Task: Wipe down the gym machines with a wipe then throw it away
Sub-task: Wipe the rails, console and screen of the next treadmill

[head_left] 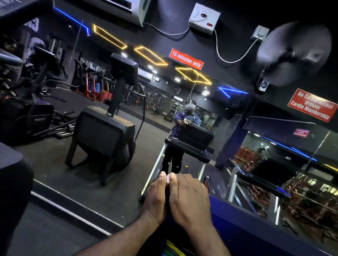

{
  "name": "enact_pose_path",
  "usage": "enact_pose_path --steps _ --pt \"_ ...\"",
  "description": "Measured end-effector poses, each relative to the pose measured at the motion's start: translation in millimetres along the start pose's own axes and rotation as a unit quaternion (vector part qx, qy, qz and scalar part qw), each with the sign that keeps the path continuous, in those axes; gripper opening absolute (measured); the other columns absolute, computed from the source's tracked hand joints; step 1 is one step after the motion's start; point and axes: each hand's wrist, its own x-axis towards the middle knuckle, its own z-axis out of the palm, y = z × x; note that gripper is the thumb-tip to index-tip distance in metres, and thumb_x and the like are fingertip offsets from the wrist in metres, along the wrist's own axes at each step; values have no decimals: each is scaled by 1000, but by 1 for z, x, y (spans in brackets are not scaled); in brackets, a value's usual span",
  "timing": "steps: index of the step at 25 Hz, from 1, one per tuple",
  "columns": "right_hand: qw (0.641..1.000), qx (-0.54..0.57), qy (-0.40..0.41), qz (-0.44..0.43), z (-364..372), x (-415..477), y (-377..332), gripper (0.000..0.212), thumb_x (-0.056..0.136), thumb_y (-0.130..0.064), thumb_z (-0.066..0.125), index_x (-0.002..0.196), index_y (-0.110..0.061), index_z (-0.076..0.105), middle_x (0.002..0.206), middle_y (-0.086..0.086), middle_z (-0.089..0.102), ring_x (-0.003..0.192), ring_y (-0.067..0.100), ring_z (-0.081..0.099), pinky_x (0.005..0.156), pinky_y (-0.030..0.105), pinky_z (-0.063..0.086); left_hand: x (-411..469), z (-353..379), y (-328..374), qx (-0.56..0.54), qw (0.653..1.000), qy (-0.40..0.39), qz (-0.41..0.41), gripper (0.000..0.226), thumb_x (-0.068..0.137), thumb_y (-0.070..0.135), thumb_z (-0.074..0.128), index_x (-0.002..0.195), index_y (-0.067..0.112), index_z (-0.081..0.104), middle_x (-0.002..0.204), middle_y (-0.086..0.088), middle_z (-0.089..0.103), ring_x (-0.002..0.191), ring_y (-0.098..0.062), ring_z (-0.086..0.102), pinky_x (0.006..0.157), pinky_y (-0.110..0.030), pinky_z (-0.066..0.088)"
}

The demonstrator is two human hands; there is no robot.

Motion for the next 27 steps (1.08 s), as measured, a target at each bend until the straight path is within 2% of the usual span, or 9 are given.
enact_pose_path --steps 3,7,9,13,15,18,22,25,27 --pt "990 137 -7 33 -6 4 7 61 108 -58 16 96 -29 68 94 -11 66 92 5 58 94 34 42 1 0 0 -11 1000 -9 -9 74 102 66 24 100 21 83 96 -3 81 99 -21 76 98 -48 54" --pt "1000 10 0 16 -3 8 8 37 110 -50 30 110 -33 64 97 -10 63 91 13 58 87 37 44 -3 2 5 -27 999 37 -13 67 106 60 32 93 17 81 93 1 81 97 -12 74 95 -36 53" --pt "998 -61 14 -5 2 6 4 37 109 -48 27 110 -31 59 98 -8 59 89 17 57 82 37 41 -1 1 2 -21 999 42 -23 67 107 61 31 84 18 78 87 -2 79 89 -17 73 90 -41 56" --pt "990 -130 40 -31 12 1 0 42 107 -47 21 107 -27 58 101 0 61 93 25 58 92 44 44 1 1 -9 -5 999 39 -26 79 96 79 28 77 13 68 78 -12 72 77 -30 67 85 -62 55" --pt "991 -130 29 -28 15 -6 7 42 107 -49 16 113 -27 51 106 -2 56 101 23 55 101 43 40 -2 1 -6 0 999 40 -22 78 95 78 28 79 15 70 78 -11 73 76 -30 67 85 -61 56" --pt "986 -155 41 50 11 -27 54 43 108 -55 18 123 -28 48 113 -4 56 110 22 55 103 45 34 -3 3 -3 26 999 37 -28 73 93 80 25 83 28 76 82 -7 78 85 -29 73 90 -57 56" --pt "975 -176 43 132 0 -46 94 46 107 -57 17 119 -29 51 115 -5 58 114 21 56 106 46 29 -1 0 -5 58 997 22 -55 76 93 81 21 85 31 78 84 -1 79 88 -21 73 92 -52 57" --pt "981 -153 65 102 15 -27 49 46 108 -53 19 119 -25 53 113 -2 56 112 24 55 108 48 29 -3 -1 -2 73 996 35 -41 77 93 82 22 79 30 76 79 2 78 83 -21 72 89 -49 56" --pt "987 -134 65 52 26 -12 11 39 105 -47 26 123 -22 51 117 1 52 115 25 51 112 49 26 -4 0 4 77 996 27 -32 75 98 73 22 61 27 68 63 6 69 65 -15 62 81 -45 54"
